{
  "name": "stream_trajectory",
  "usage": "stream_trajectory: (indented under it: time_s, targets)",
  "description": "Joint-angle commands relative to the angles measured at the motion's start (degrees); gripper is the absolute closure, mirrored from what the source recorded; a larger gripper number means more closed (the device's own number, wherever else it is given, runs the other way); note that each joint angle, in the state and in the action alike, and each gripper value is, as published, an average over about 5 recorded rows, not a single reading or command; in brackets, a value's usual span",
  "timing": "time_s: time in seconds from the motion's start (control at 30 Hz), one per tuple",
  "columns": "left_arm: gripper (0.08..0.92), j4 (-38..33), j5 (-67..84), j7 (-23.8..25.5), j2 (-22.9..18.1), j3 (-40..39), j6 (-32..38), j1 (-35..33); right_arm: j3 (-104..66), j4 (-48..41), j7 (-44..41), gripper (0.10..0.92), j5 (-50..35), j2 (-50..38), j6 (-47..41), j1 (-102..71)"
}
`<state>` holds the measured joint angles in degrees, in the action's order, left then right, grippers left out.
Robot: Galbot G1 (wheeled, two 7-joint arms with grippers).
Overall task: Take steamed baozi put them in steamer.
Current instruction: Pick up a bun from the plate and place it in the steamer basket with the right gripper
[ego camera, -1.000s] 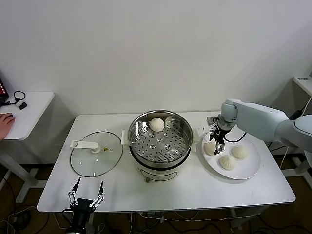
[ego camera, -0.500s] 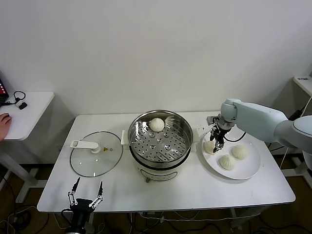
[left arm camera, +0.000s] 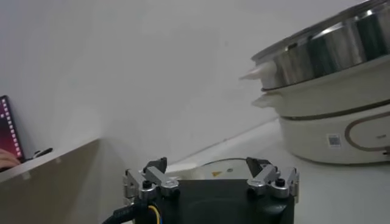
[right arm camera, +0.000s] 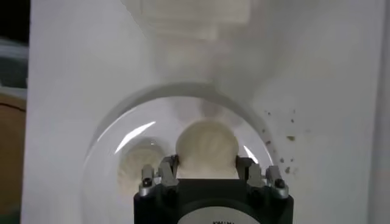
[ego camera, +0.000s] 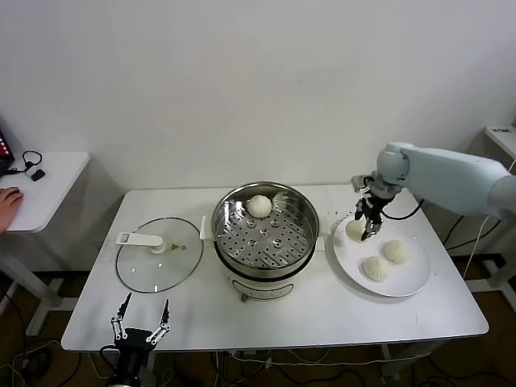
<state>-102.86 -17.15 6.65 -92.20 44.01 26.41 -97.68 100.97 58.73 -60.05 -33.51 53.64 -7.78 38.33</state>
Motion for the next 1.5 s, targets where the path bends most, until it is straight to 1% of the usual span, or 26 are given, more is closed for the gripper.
stream_trajectory:
  time_s: [0.03,0.27,0.5,0.77,1.0,1.27,1.5]
  targets:
    - [0.177,-0.7,-0.9,0.0,-2.3,-0.2,0.0,-0.4,15.0,19.1,-0.6,0.396,-17.3,-0.7,-2.5,27.6]
    - [0.177,-0.8,-1.4,-0.1,-2.4,-0.9,0.1,-0.5,13.3,22.2,0.8,0.392,-23.9,5.1,-4.9,30.6]
    - [0.177,-1.7,-1.5,0.0,-2.3,-1.2,0.0,-0.3,5.7,19.5,4.2,0.390,-27.0,13.3,-8.1,24.4]
    - [0.177,-2.4,-1.1,0.4,-2.3,-0.8,-0.3,-0.3,1.2,11.7,6.2,0.393,-26.8,22.8,-9.6,14.8]
    - [0.177,-2.4,-1.1,0.5,-2.7,-0.6,-0.3,-0.4,-0.7,5.9,6.4,0.390,-25.3,28.4,-9.7,8.7]
    - [0.177,-2.3,-1.1,0.6,-2.8,-0.3,-0.2,-0.4,-1.5,0.7,5.9,0.391,-23.5,32.4,-9.6,4.2]
    - [0.177,-2.3,-1.1,0.6,-2.8,-0.3,-0.1,-0.6,-1.0,-1.1,5.5,0.391,-21.7,33.3,-9.5,2.1]
